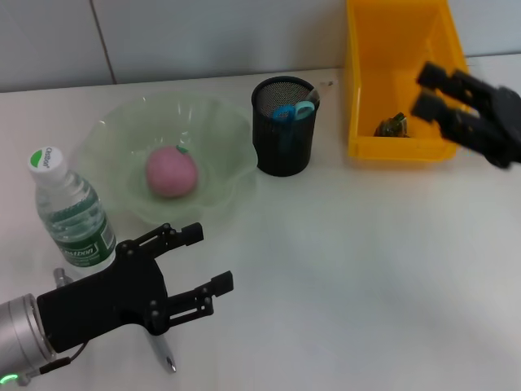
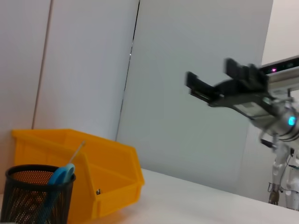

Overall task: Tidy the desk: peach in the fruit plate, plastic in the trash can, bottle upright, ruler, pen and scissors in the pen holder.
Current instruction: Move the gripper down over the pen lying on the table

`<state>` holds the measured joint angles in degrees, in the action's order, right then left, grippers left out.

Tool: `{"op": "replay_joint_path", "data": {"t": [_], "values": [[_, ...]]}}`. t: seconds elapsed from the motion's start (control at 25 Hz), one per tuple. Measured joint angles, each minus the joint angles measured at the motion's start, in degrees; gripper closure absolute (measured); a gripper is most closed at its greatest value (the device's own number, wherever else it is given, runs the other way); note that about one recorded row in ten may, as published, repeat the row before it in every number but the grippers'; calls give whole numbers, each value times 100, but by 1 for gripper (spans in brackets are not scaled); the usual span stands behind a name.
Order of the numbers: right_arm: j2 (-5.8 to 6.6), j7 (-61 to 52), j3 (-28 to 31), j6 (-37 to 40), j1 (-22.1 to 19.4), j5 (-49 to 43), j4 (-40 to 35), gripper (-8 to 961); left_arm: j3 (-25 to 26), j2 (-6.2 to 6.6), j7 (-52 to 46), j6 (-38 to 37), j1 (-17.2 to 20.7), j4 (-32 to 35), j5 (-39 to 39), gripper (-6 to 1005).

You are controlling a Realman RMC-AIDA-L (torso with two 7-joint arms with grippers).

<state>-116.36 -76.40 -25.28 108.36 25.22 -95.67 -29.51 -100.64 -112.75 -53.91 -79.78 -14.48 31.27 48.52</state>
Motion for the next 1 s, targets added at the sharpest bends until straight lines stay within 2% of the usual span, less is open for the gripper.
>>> {"op": "replay_joint_path", "data": {"t": [0.24, 0.36, 0.68, 1.0], "values": [[447, -242, -552, 459, -366, -198, -198, 230, 45, 38, -121, -18, -2, 14, 84, 181], [566, -351, -592, 585, -358, -704, -299, 230, 57, 51, -156, -51, -15, 43, 163, 181], [591, -503, -603, 553, -121, -2059, -522, 231, 99, 98, -355, -113, -124, 28, 325, 184], [575, -572, -574, 540, -105, -2113, -532, 230, 143, 141, -401, -235, -112, 51, 325, 190]]}}
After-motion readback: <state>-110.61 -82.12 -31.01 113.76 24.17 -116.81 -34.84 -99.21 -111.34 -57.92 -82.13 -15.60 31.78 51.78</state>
